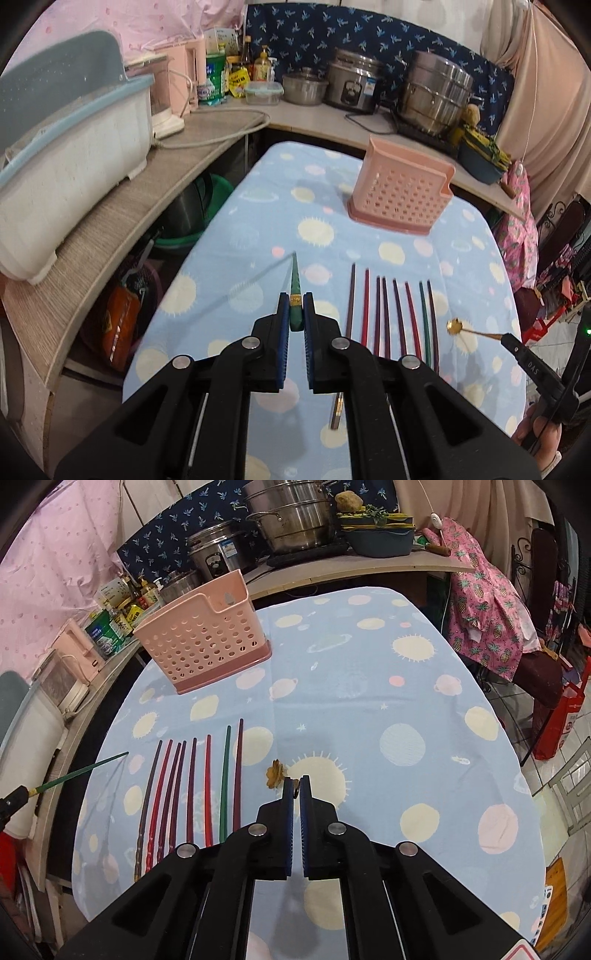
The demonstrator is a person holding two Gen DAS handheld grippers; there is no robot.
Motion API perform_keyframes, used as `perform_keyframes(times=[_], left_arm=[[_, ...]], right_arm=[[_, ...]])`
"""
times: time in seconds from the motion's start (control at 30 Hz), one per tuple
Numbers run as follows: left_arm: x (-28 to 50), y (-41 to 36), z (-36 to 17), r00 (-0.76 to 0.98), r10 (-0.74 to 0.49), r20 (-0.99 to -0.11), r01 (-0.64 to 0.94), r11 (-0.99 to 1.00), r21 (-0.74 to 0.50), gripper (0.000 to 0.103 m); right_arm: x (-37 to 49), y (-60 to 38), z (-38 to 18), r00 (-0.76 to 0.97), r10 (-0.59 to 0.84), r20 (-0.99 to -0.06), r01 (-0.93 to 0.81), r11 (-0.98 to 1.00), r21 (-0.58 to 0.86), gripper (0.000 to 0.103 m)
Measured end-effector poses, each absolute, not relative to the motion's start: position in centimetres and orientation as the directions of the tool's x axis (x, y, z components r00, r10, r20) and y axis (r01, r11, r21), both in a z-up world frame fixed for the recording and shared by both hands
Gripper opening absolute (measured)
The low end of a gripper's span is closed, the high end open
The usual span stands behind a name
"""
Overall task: Organize utensils
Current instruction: 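Lift the green chopstick and gold spoon and carry both toward the pink holder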
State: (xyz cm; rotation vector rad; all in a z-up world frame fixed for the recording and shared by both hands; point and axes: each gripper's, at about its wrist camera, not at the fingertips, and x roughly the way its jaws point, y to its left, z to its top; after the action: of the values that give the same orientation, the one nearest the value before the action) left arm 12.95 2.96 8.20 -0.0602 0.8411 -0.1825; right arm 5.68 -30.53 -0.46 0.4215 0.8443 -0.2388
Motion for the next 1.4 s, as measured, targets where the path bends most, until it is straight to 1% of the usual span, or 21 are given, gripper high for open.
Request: perform_keyframes(times=[0.23,0.4,0.57,0.67,0.77,0.93,1.07,1.13,1.27,1.4], left_arm=[[16.1,2.9,11.4,0.716,-0.164,-0.679,0.125,0.986,-0.107,0.007],[18.7,2.8,12.9,0.739,-0.155,-0.656,0.114,0.988,-0.104,0.007],[20.6,2.2,15.1,0.767,-0.161,-0.621,0.127,0.987,-0.099,0.007],[21.9,1.4,17.0,0.78,-0.187,-0.597,0.147,0.982,-0.116,0.007],[23.1,0.2,19.5,0.804,-0.216,-0.554,0.168,0.976,-0.138,0.007],[25.2,-2.2,24.6,0.855,-0.261,-0.447,0.208,0.964,-0.165,0.007],[27.2,-4.4,27.6,0.877,-0.293,-0.381,0.24,0.954,-0.181,0.007],[28.2,-5.4,28.2,0.879,-0.307,-0.364,0.253,0.949,-0.191,0.007],[30.2,-7.3,27.5,0.875,-0.317,-0.366,0.262,0.946,-0.192,0.007],[32.4,-8.7,25.0,0.854,-0.323,-0.407,0.265,0.945,-0.193,0.007]], right_arm=[[7.6,-31.0,2.0,0.682,-0.044,-0.73,0.341,0.903,0.263,0.002],[9.2,-31.4,4.2,0.716,-0.055,-0.696,0.321,0.911,0.258,0.002],[11.1,-31.8,6.8,0.753,-0.054,-0.656,0.293,0.92,0.261,0.002],[12.7,-32.2,8.6,0.778,-0.055,-0.626,0.281,0.922,0.268,0.002],[14.7,-32.7,10.5,0.803,-0.065,-0.593,0.272,0.925,0.267,0.002],[18.6,-33.6,13.2,0.833,-0.083,-0.547,0.268,0.926,0.267,0.002],[22.0,-34.2,14.3,0.84,-0.086,-0.536,0.265,0.927,0.265,0.002],[23.6,-34.3,14.5,0.839,-0.088,-0.537,0.265,0.929,0.26,0.002],[26.7,-34.3,13.8,0.823,-0.088,-0.561,0.261,0.936,0.237,0.002],[28.6,-34.5,11.8,0.797,-0.079,-0.599,0.266,0.936,0.231,0.002]])
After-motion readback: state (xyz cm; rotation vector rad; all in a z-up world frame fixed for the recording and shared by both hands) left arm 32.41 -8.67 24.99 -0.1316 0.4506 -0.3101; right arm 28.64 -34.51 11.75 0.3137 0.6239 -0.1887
